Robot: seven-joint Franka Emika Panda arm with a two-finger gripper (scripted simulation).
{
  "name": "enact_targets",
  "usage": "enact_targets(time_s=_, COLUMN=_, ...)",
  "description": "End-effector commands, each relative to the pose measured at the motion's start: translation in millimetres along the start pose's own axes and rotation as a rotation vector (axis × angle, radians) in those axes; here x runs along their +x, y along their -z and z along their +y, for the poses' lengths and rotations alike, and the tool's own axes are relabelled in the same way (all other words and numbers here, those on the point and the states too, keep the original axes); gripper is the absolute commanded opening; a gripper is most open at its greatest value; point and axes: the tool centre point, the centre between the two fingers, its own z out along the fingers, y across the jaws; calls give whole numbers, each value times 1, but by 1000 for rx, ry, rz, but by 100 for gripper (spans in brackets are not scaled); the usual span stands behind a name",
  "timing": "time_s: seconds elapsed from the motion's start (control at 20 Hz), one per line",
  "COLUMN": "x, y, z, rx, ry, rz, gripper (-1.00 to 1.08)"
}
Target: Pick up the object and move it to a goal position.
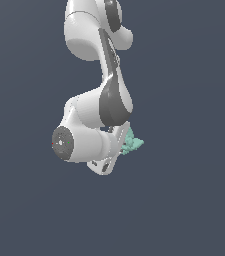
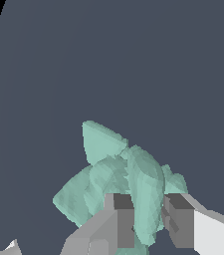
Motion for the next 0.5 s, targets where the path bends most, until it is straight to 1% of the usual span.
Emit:
enact_targets(time_s=0.0, x=-6, y=16, z=-18, rx=-1, ry=-1, rz=0, gripper=-100)
enact_targets(time_s=0.45, x=-28, y=78, z=-88, rx=0, ry=-1, rz=-2, gripper=-100)
